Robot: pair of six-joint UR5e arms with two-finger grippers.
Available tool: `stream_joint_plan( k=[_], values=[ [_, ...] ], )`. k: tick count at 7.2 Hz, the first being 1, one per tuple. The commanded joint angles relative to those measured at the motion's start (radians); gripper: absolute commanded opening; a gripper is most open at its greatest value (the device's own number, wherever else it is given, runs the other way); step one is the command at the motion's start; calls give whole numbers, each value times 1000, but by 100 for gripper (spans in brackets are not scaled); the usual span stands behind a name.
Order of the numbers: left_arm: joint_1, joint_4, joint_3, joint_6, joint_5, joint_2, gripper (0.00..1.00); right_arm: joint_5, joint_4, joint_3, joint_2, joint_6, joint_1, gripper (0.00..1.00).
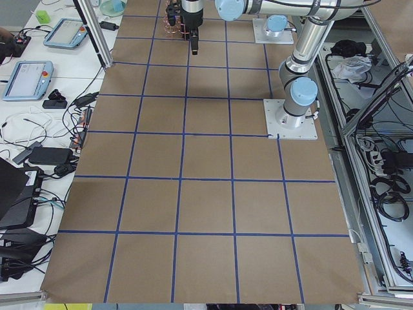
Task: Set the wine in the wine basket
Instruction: 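Lower the bottle into the empty rack slot and release it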
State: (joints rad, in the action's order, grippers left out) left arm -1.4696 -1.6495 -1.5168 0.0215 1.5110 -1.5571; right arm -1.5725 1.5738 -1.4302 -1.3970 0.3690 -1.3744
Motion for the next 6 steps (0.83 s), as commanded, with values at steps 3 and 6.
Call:
stream_joint_plan(
  k=[3, 6],
  values=[
    [0, 0, -2, 0, 0, 0, 100, 0, 25, -29, 3, 16, 0, 0],
    [0, 0, -2, 0, 1, 2, 100, -12, 23, -29, -8, 22, 0, 100]
  ],
)
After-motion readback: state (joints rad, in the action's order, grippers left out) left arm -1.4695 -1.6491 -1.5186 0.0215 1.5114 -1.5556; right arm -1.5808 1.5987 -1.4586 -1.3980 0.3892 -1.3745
